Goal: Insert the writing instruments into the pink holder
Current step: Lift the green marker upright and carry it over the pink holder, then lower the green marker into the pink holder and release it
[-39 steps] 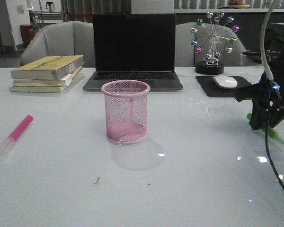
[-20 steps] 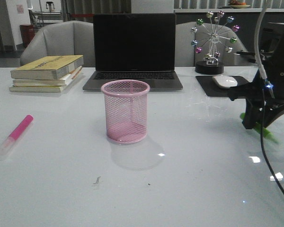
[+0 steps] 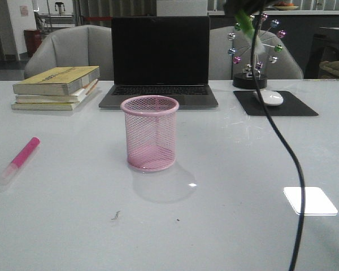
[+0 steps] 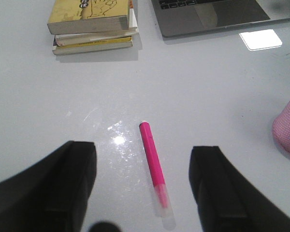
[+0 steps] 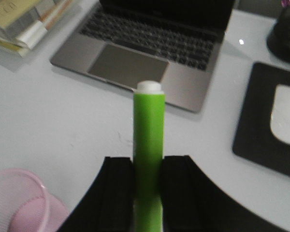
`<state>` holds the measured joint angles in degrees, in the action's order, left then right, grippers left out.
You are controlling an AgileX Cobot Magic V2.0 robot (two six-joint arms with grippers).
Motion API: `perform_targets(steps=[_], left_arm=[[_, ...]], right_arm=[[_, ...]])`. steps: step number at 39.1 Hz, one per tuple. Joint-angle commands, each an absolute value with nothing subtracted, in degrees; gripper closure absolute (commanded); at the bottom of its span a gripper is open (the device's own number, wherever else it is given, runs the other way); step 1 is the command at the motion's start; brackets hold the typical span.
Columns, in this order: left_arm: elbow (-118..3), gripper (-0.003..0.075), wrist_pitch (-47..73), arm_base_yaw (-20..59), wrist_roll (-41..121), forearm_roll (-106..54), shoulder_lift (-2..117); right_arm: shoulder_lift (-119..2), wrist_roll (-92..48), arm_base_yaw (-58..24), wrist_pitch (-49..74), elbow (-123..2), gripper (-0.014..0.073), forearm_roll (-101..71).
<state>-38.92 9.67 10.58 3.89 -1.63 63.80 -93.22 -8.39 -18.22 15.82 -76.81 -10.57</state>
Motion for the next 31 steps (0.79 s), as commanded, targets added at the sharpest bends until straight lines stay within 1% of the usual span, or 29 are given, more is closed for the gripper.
perform_targets(steps=[1, 11, 25, 31], left_arm=[[-41.0, 0.0243, 5.6, 10.9, 3.7, -1.7, 63.0], [-41.0, 0.0243, 5.0, 10.9, 3.7, -1.7, 63.0], [-41.0, 0.0243, 2.4, 10.9, 3.7, -1.7, 63.0], [-41.0, 0.0243, 2.0, 10.9, 3.7, -1.7, 63.0]], right_arm=[[-90.2, -8.5, -21.4, 5.0, -77.6, 0.0543, -11.1], [-90.9, -8.4, -29.6, -13.4, -71.6, 0.0543, -11.3], [-102.4, -8.4, -36.0, -28.1, -69.9, 0.0538, -11.9], [-104.8, -8.4, -36.3, -29.4, -69.8, 0.0538, -11.9]])
